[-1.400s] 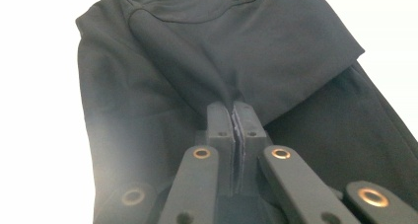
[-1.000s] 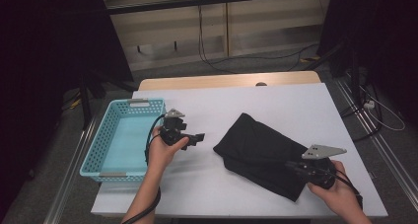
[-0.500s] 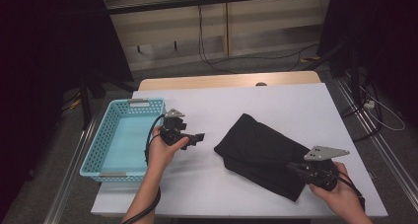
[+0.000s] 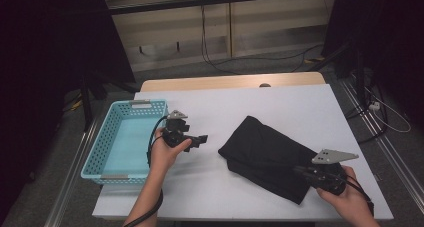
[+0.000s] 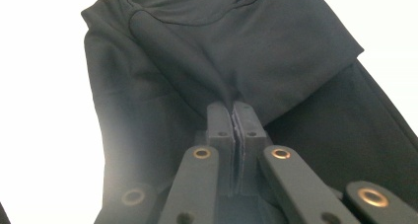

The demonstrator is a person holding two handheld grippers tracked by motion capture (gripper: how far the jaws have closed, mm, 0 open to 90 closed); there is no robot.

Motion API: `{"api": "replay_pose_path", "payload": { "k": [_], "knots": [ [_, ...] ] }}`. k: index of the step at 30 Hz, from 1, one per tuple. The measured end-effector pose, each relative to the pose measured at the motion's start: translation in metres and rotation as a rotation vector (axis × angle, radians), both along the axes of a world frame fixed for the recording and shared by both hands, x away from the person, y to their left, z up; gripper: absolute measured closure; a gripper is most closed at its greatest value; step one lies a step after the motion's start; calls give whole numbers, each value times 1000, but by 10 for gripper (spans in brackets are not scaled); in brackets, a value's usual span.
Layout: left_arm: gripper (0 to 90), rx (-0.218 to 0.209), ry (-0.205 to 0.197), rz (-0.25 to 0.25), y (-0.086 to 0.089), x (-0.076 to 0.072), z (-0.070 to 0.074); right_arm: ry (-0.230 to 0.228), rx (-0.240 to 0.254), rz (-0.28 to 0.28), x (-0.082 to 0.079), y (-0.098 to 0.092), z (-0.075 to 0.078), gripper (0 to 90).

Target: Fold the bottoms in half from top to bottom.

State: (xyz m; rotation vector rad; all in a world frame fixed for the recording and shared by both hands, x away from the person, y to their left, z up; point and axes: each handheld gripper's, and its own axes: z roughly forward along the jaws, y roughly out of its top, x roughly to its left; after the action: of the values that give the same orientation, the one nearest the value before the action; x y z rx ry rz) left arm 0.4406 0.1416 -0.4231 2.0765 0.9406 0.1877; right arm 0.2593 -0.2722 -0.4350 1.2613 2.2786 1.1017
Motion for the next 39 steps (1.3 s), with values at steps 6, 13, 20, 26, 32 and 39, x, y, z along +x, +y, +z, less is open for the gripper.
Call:
{"api": "replay_pose_path", "payload": {
  "k": [6,13,20,26,32,39],
  "knots": [
    [92,1,-5,12,-1,-1,-1,-4,0,1,-2,-1,2,882],
    [92,9,0,-3,0,0,0,-5,3,-5,-5,-4,2,882],
    [92,0,-2,-9,0,0,2,-3,6,-5,-6,-5,3,882],
    [92,-1,-4,-1,-1,0,1,-3,8,-11,-10,-8,3,882],
    [92,1,0,-7,-2,0,1,0,11,-17,-14,-13,4,882],
    [92,-3,-4,2,-2,0,1,6,11,-12,-22,-15,5,881]
  ]
}}
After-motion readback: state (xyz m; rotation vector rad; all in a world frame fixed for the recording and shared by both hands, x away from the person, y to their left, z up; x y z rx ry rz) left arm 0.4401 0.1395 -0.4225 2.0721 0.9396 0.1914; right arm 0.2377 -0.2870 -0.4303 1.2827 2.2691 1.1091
